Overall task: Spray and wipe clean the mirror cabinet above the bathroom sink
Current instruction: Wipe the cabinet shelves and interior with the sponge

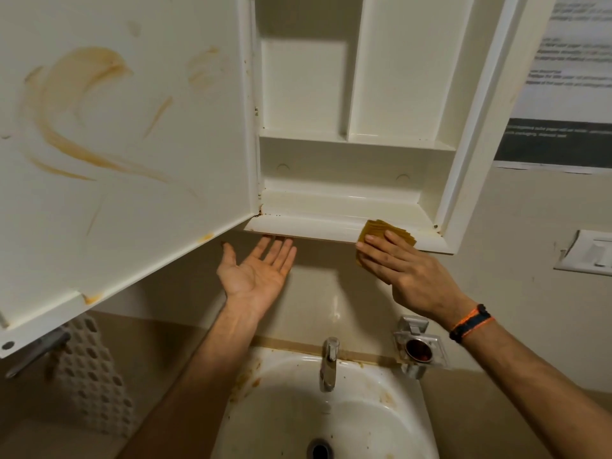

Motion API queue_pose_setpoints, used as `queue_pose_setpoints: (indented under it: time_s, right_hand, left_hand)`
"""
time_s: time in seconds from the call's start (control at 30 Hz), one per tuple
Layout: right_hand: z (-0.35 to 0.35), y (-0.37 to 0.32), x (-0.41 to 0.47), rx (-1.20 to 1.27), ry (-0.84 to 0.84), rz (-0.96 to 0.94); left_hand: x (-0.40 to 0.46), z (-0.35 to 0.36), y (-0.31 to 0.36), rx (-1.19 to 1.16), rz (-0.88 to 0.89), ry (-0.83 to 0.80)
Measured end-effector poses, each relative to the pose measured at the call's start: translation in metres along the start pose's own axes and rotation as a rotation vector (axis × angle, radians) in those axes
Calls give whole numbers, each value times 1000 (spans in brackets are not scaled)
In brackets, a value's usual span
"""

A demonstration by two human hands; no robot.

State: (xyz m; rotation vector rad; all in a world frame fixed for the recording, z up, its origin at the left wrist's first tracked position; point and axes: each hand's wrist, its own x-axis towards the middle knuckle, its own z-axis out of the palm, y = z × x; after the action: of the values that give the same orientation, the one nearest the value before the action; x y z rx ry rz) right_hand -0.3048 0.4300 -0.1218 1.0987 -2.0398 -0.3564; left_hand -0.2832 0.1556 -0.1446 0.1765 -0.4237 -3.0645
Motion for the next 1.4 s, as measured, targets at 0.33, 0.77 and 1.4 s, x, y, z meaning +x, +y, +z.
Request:
queue_pose_setpoints:
  time_s: [0.33,0.77,1.4]
  right_hand:
    - [15,-24,32,22,85,17]
    - [0,-5,-51,133,219,437]
    - [0,-76,124,139,-64,370]
  left_hand:
    - [2,2,-20,-28,8,11]
    - [-1,15,-58,-57,0,26]
    - [-15,-4,-6,14,103,-7]
